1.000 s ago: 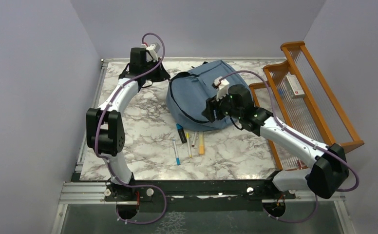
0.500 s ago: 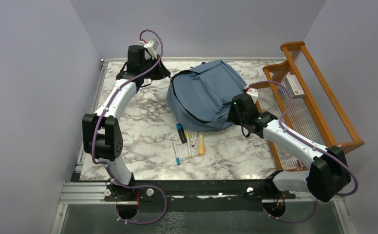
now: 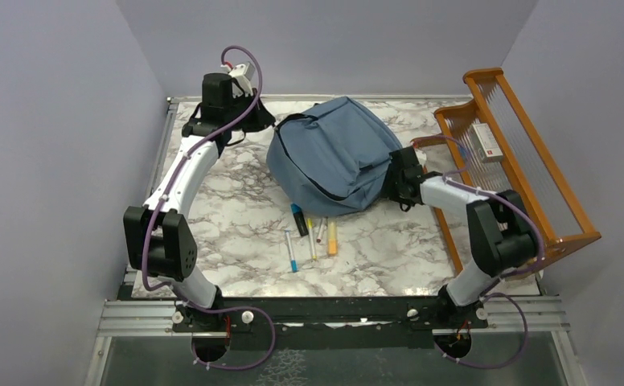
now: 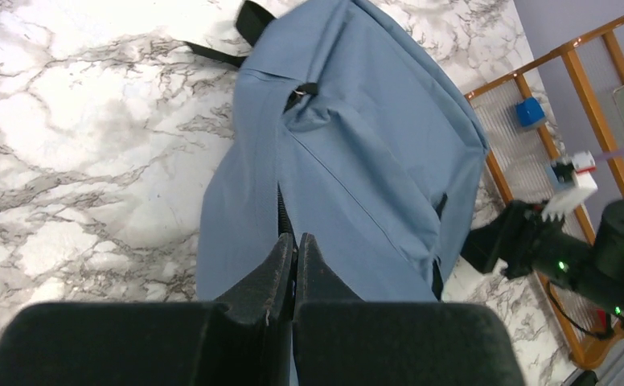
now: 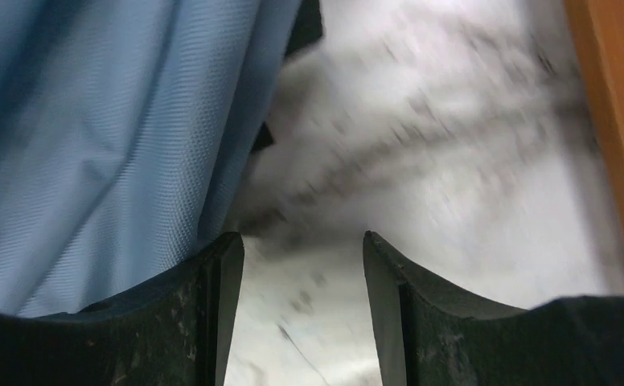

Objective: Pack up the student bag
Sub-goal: Zip the student bag at the center of the board.

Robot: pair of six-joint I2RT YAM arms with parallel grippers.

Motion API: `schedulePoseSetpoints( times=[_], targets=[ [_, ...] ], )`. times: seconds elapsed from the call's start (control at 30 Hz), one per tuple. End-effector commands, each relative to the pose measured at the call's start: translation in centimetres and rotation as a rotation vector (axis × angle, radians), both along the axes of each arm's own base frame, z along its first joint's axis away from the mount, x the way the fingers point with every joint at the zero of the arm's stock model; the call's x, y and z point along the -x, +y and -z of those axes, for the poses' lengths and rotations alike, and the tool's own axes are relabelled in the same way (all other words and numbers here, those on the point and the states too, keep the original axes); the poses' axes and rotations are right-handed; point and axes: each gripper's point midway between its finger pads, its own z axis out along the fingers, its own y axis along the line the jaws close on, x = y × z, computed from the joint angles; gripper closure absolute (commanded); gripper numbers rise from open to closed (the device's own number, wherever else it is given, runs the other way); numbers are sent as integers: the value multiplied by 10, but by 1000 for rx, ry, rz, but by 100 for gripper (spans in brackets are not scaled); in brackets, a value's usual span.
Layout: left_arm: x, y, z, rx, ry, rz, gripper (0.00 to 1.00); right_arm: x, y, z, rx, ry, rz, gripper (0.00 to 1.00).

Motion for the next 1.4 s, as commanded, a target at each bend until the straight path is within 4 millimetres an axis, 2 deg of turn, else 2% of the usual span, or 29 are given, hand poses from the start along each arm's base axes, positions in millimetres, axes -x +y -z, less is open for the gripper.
schedulePoseSetpoints(
  times=[0.0,0.1,0.2,0.27,0.37,0.5,0.53,0.6,0.7,0.93,1.0,1.1,1.37],
  targets=[
    [12,5,-36,12,-102,-5,100,-77,30,-22,-89,-155,-74,39],
    [21,2,-30,22,-83,21,100,-111,45,-32,-140,-214,-135,38],
    [29,-5,-26,37,-65,57,100,-143,68,-54,-183,-299,-251,38],
    [35,-11,-23,45,-55,85,100,-155,82,-68,-195,-329,-341,37],
    [44,-22,-19,45,-42,127,100,-161,85,-91,-178,-368,-391,37],
    [49,-25,-6,22,-17,131,100,-141,86,-127,-155,-440,-503,36],
    [48,-23,-1,13,-4,119,100,-133,90,-142,-168,-470,-544,35],
    [47,-19,8,-5,20,91,100,-110,104,-159,-212,-503,-670,35],
    [43,-14,15,-18,41,56,100,-81,131,-182,-260,-553,-759,34],
    [40,-13,13,-10,51,33,100,-14,225,-222,-431,-605,-986,28],
    [41,-13,14,-8,55,32,100,-4,245,-228,-455,-626,-1014,25],
    [42,-14,14,-2,62,34,100,0,266,-228,-474,-636,-1032,21],
    [44,-14,17,2,73,36,100,-17,302,-203,-451,-605,-1029,20]
  ],
)
